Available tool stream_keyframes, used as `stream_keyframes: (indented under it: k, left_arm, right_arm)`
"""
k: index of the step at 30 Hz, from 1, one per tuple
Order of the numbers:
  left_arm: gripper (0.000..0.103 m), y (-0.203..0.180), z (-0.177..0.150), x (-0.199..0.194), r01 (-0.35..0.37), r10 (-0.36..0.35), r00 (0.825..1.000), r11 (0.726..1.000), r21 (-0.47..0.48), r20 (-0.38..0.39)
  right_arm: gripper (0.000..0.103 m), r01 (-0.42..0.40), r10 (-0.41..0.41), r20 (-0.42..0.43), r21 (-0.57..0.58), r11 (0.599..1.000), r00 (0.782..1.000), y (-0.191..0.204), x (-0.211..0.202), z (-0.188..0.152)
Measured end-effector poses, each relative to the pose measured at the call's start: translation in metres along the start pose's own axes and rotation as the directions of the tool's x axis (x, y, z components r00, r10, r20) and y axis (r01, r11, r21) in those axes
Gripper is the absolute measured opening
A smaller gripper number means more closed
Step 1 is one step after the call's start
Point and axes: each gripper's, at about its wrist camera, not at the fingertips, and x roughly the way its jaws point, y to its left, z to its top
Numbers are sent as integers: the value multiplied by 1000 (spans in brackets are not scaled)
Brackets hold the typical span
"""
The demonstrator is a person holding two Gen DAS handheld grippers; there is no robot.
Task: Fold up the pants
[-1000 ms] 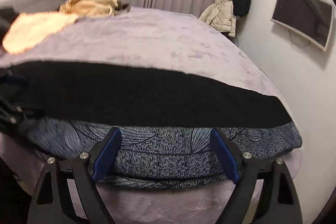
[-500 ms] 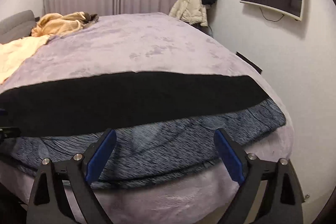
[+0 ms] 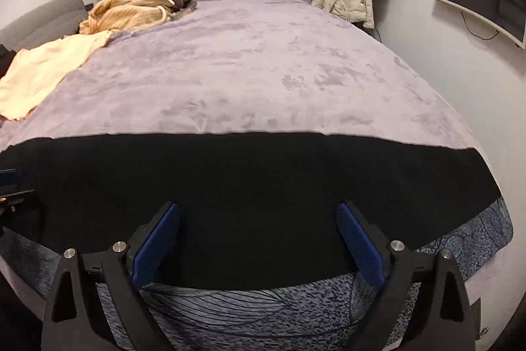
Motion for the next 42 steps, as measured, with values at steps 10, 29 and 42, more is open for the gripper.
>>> stream_keyframes:
  k: [10,29,42]
  left_arm:
    - [103,37,1,15,-83,77,995,993,-81,-66]
    - [103,111,7,10,-132,120,991,951,-278,-61]
    - [103,142,-40,-35,-127,130,991,951,-282,-8]
  right_arm:
    - [98,-88,72,-104,-159,983,992,103,58,23]
    - [102,-184,172,-91,-143,972,981,176,54,57]
    - [102,-273,261,-79,-310,911,962,213,5,18]
